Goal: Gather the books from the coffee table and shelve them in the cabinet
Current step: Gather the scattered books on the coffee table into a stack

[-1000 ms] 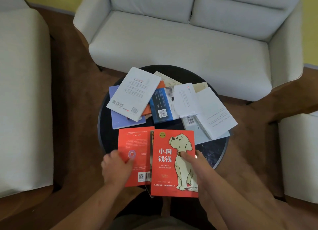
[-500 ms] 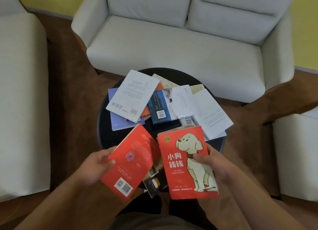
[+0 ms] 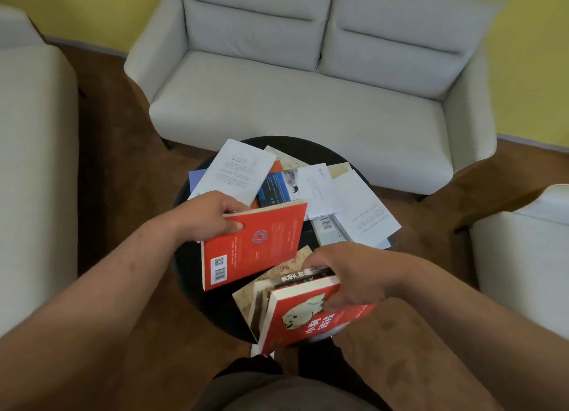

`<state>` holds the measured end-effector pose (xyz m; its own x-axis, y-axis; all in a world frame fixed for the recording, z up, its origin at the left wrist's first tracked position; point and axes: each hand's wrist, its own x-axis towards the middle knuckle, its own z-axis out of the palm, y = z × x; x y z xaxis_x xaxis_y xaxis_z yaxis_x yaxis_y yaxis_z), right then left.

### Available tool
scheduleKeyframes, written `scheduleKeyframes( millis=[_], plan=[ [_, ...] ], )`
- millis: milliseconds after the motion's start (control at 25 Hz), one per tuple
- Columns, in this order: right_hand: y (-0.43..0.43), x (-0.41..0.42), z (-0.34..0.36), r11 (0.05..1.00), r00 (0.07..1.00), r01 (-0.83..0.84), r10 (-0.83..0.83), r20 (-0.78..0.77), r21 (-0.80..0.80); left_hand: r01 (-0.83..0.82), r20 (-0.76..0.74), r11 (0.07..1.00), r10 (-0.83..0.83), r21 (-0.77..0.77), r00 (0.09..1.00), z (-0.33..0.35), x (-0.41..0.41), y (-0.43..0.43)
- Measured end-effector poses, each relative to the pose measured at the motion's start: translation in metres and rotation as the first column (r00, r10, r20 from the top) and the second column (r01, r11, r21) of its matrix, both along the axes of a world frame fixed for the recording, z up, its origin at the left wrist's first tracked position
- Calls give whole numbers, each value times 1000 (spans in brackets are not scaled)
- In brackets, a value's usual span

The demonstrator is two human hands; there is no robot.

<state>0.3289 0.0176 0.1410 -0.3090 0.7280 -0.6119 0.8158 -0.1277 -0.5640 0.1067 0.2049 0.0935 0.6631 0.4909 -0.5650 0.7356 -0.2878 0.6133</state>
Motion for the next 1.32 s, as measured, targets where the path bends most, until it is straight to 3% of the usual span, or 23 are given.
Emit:
scheduleKeyframes(
  millis=[160,360,480,520,560,600,640,680,720,760,880,960,1040,1080,1160,1240,1320],
  plan=[
    [10,3,-2,992,999,45,-44,-18,120,235,19,971,-236,41,972,20,22,-4],
    [16,0,-15,972,992,24,-52,113,234,280,103,959,-276,-32,956,28,30,-11],
    [14,-1,-19,979,995,68,-80,56,191,236,185,964,-211,-124,960,27,31,-16],
    [12,0,-21,979,994,93,-103,47,182,149,221,975,-111,-164,969,26,30,-17],
    [9,2,-24,977,990,130,-138,37,169,-27,261,970,92,-240,961,19,24,-18],
    [5,3,-26,970,981,190,-195,13,152,-282,288,879,405,-384,868,8,17,-19],
    [3,4,-28,955,963,269,-269,-15,124,-513,242,654,718,-556,653,-9,6,-22],
    [0,5,-30,930,934,356,-352,-52,90,-616,146,388,902,-686,405,-31,-8,-28],
    [-3,5,-31,899,899,435,-430,-90,52,-637,45,208,964,-743,263,-52,-21,-41],
    [-5,6,-33,865,859,501,-495,-130,15,-636,-39,147,963,-757,268,-68,-30,-59],
    [-9,4,-38,748,701,652,-657,-278,-122,-479,-89,265,797,-837,597,-88,-39,-101],
    [-12,2,-41,660,572,719,-739,-356,-218,-284,20,319,696,-904,717,-83,-35,-106],
    [-14,-1,-45,594,469,750,-787,-400,-290,-202,133,424,638,-883,758,-76,-27,-103],
    [-16,-2,-48,569,415,752,-802,-430,-333,-226,162,491,628,-841,761,-74,-21,-103],
    [-21,-7,-56,523,316,753,-820,-478,-399,-293,187,537,669,-791,720,-67,-8,-104],
    [-26,-13,-63,500,298,785,-822,-485,-366,-332,240,571,704,-751,669,-59,-4,-102],
    [-32,-15,-70,507,340,813,-813,-473,-287,-352,331,680,661,-644,673,-55,-3,-99]
  ],
)
